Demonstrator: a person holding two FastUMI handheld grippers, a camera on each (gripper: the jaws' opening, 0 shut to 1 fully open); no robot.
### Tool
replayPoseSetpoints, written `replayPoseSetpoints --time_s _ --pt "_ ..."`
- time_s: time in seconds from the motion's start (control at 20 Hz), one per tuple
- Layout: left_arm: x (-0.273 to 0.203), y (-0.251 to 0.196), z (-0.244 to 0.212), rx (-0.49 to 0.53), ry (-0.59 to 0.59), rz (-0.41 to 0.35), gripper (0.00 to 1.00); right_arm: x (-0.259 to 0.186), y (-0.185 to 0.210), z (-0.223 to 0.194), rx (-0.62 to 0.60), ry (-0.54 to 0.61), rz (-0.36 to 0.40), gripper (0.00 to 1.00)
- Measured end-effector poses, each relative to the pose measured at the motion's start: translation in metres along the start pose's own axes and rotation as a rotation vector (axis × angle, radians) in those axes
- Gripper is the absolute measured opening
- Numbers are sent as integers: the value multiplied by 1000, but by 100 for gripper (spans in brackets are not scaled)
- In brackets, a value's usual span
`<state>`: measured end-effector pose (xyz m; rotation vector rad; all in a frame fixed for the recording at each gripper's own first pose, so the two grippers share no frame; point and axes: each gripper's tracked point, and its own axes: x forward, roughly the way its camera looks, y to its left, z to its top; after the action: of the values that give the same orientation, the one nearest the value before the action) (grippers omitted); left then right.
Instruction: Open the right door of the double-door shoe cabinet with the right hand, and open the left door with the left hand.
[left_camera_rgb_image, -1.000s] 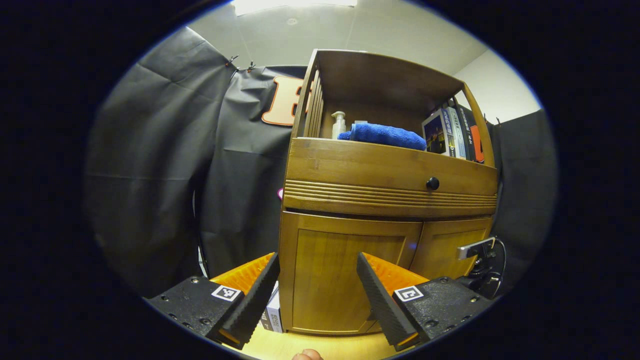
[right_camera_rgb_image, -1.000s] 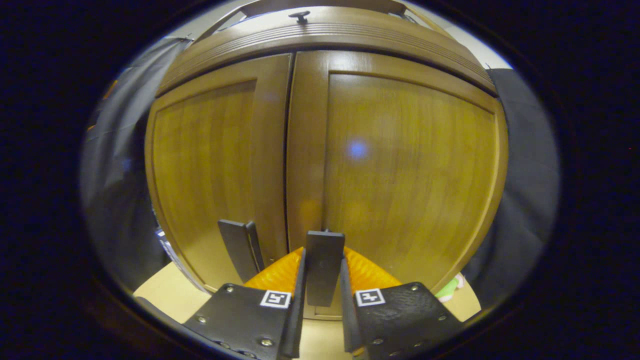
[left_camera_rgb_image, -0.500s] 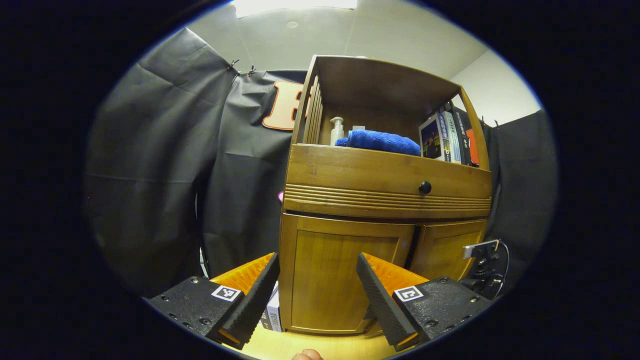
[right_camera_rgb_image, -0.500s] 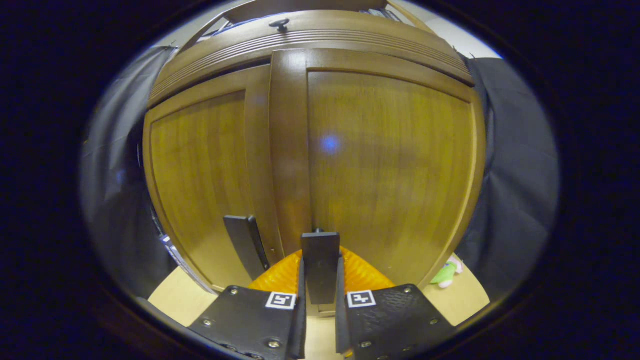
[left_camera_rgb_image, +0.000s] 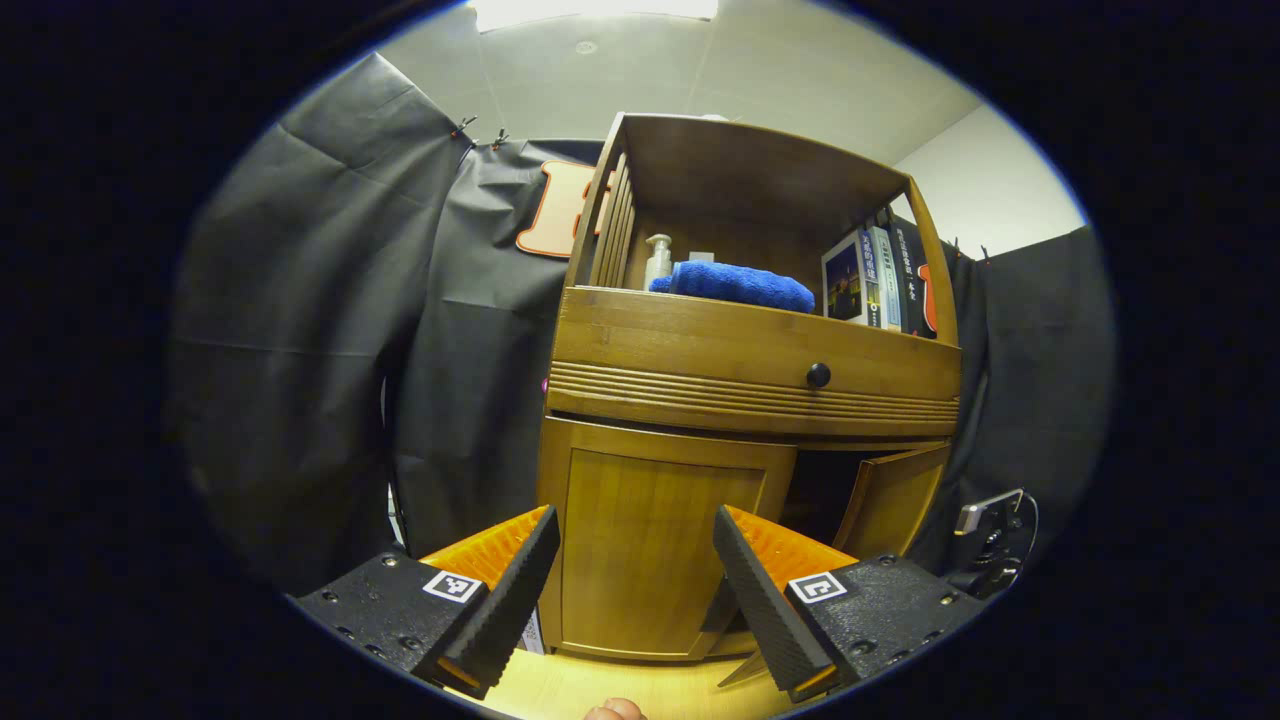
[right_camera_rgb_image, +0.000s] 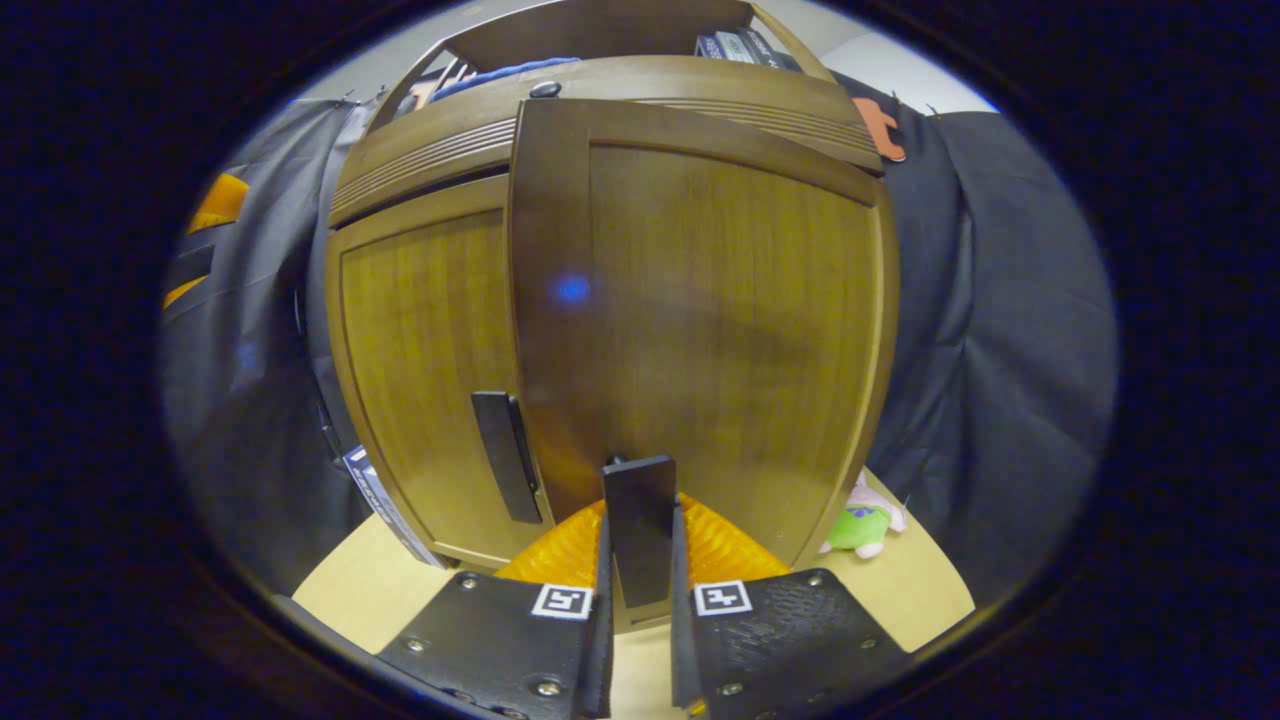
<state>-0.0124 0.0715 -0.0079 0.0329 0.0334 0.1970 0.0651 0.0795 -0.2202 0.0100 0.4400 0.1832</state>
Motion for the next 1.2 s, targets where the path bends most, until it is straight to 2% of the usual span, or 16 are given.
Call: replayPoseSetpoints --time_s 0.2,0.25,0.3,0.35,0.4,0.55,0.6,0.7,0.85,0.95,1.2 --pt "-7 -21 -4 -10 11 -35 92 -25 -18 -5 3 1 -12 24" --pt "-8 -26 -6 -14 14 -45 96 -33 -24 -6 7 2 -15 24" --pt "-11 -32 -6 -16 16 -55 92 -39 -29 -6 9 3 -19 23" --pt "-12 -36 -8 -15 18 -63 96 -44 -34 -9 12 4 -21 23" --pt "-13 -41 -8 -13 20 -70 92 -49 -40 -10 14 7 -24 22" --pt "-16 -54 -12 -7 27 -92 92 -60 -55 -17 18 12 -40 22" --pt "-17 -57 -13 -7 28 -97 95 -65 -61 -18 20 12 -48 22" --pt "-19 -63 -14 -10 33 -108 92 -74 -73 -18 24 12 -69 22" --pt "-19 -72 -17 -15 40 -123 96 -86 -89 -21 24 11 -89 22" --pt "-19 -77 -17 -17 43 -131 92 -92 -99 -19 34 4 -99 22" --pt "-17 -90 -23 -24 60 -151 92 -103 -120 -22 33 -4 -137 22"
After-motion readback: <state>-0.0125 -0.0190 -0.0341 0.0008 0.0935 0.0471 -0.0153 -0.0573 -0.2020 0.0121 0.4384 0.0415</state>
